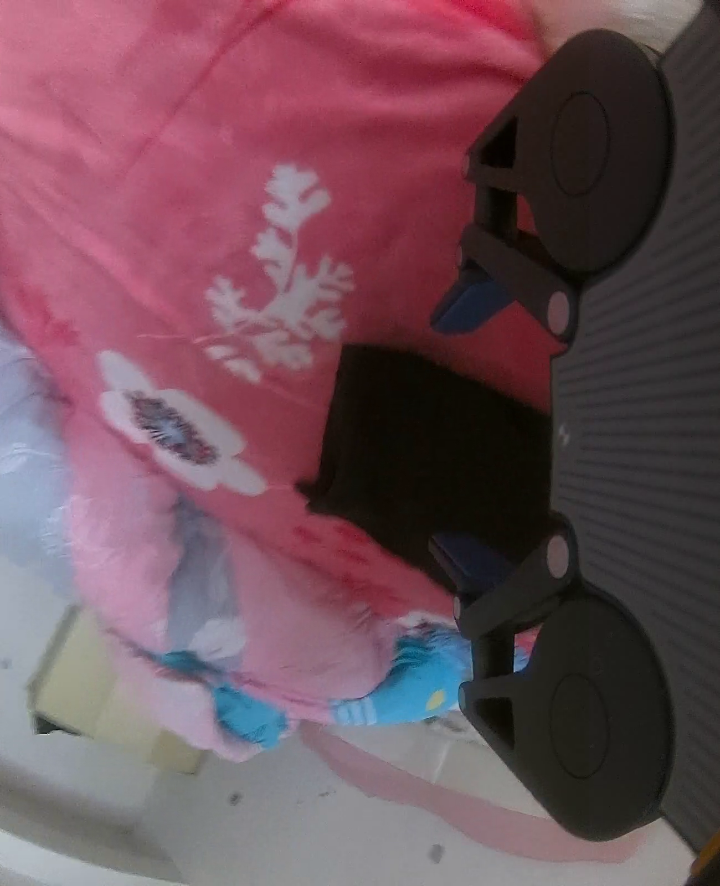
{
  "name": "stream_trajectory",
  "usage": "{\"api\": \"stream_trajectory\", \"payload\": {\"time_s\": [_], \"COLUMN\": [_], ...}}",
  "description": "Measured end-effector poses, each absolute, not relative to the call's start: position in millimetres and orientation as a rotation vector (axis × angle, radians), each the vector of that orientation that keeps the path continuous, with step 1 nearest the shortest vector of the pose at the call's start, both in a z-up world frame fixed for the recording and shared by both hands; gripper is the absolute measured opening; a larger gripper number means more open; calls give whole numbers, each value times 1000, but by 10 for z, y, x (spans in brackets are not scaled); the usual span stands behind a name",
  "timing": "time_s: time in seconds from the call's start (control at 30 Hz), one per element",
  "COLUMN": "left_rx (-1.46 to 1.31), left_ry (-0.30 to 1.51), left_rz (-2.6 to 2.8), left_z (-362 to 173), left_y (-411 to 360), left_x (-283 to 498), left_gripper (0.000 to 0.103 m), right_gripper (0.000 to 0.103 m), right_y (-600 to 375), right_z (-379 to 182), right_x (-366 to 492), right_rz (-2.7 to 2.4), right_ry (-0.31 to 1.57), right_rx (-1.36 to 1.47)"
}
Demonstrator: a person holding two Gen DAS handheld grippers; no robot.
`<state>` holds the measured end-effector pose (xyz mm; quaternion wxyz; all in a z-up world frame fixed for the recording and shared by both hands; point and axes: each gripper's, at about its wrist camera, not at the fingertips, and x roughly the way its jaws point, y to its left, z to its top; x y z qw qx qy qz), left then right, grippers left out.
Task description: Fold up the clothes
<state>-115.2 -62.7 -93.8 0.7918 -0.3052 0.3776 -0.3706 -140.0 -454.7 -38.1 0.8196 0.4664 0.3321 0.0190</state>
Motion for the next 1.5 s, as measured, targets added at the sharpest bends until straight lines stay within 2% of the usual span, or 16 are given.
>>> {"api": "stream_trajectory", "payload": {"time_s": [0.1, 0.17, 0.27, 0.33, 0.4, 0.5, 0.63, 0.93, 1.03, 1.23, 1.5], "left_rx": [-675, -688, -684, -672, -666, -701, -759, -796, -817, -797, -798], "left_ry": [846, 850, 853, 855, 851, 833, 793, 628, 608, 579, 620], "left_rz": [-793, -792, -789, -787, -789, -806, -830, -853, -846, -860, -828], "left_z": [-971, -990, -992, -954, -891, -712, -282, 1051, 1316, 1552, 1589], "left_y": [-646, -645, -657, -668, -658, -594, -492, -252, -165, -184, -319], "left_x": [-1105, -1087, -1075, -1073, -1069, -1023, -760, -91, -6, -23, 244], "left_gripper": [11, 12, 12, 11, 10, 9, 9, 8, 8, 8, 8], "right_gripper": [68, 67, 55, 42, 9, 6, 5, 5, 5, 5, 5], "right_y": [-4612, -4613, -4618, -4637, -4651, -4683, -4660, -4497, -4458, -4438, -4541], "right_z": [-587, -611, -641, -689, -726, -713, -420, 794, 1131, 1578, 1563], "right_x": [-1239, -1165, -1051, -974, -915, -902, -776, -150, -68, -69, 135], "right_rz": [36, 46, 47, 49, 54, 69, 128, 271, 297, 326, 272], "right_ry": [748, 748, 747, 745, 746, 725, 675, 534, 488, 434, 462], "right_rx": [1042, 1041, 1032, 1047, 1064, 1097, 1092, 1003, 989, 953, 972]}}
